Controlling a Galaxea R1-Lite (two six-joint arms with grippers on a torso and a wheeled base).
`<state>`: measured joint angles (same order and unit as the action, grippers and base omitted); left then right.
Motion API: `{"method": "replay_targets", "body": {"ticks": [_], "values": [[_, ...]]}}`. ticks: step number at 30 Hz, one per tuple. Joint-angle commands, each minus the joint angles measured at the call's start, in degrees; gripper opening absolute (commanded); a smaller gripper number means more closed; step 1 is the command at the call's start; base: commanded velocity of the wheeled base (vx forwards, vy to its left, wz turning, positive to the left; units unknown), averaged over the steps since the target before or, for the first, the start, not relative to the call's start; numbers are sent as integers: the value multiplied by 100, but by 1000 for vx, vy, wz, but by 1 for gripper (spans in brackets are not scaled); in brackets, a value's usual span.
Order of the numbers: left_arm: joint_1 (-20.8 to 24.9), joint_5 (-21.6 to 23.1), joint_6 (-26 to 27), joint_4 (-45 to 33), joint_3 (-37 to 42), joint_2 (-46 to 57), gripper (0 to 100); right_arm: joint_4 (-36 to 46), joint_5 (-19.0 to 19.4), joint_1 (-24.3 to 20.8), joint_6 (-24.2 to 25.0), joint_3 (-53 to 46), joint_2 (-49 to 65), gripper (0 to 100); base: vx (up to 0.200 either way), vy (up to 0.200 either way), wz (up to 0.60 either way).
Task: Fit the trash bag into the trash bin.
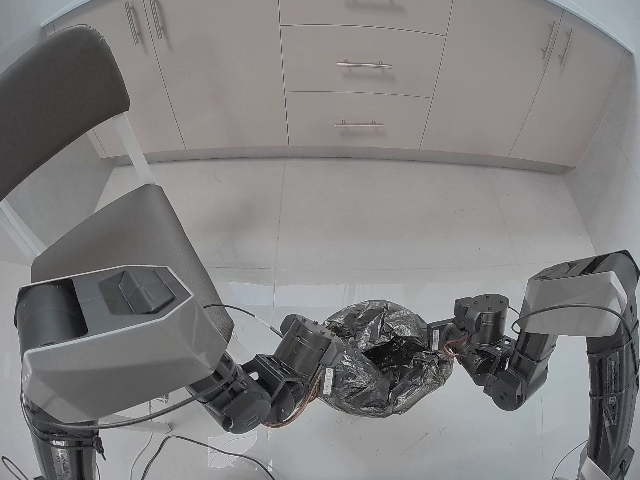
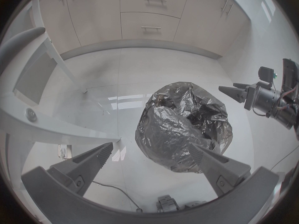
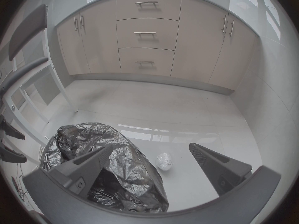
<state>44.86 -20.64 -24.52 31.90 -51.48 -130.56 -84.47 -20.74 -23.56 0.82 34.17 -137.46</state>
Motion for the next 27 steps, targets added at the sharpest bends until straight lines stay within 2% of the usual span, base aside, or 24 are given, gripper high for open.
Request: {"method": "replay_targets", "body": {"ticks": [1, 8, 10, 13, 14, 16, 20, 27], "values": [[-4, -10, -36, -9, -371, -259, 100, -8, -1, 19, 6, 362, -272, 100, 0, 0, 0], [-21, -46, 289, -158, -1101, -892, 100, -26, -1, 62, 15, 538, -422, 100, 0, 0, 0], [-92, -46, 544, -351, -1356, -1059, 100, -43, -1, 80, 85, 529, -422, 100, 0, 0, 0], [-144, -46, 588, -580, -1567, -1173, 100, -61, -1, 80, 129, 529, -422, 100, 0, 0, 0], [-206, -46, 659, -1002, -1822, -1261, 100, -70, 8, 80, 164, 520, -422, 100, 0, 0, 0], [-285, -46, 720, -1353, -1997, -1296, 100, -79, -1, 80, 173, 520, -422, 100, 0, 0, 0], [-364, -54, 755, -1696, -2208, -1384, 100, -79, 8, 80, 173, 529, -422, 100, 0, 0, 0], [-408, -54, 887, -1793, -2375, -1551, 100, -79, 8, 80, 226, 529, -422, 100, 0, 0, 0]]}}
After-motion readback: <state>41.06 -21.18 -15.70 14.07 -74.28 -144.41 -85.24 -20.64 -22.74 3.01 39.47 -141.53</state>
